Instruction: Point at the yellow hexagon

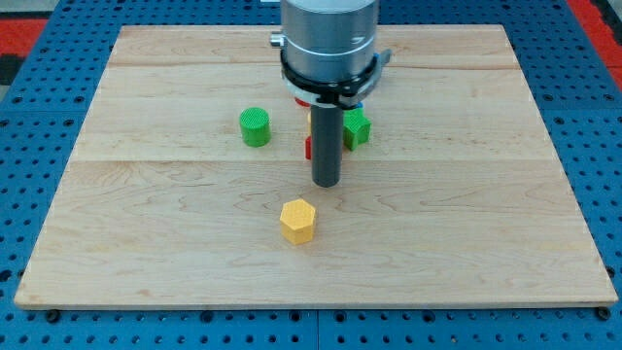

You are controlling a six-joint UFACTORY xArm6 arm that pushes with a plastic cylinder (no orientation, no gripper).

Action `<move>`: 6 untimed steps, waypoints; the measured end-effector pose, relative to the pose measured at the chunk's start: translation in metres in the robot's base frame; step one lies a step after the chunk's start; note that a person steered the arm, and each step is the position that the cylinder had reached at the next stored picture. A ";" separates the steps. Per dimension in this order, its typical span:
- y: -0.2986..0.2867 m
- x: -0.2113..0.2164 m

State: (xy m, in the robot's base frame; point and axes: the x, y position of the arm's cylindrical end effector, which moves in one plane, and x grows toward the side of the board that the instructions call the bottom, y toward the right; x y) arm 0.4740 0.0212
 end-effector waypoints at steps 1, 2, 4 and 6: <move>0.006 -0.005; 0.004 -0.019; 0.004 -0.025; 0.032 0.047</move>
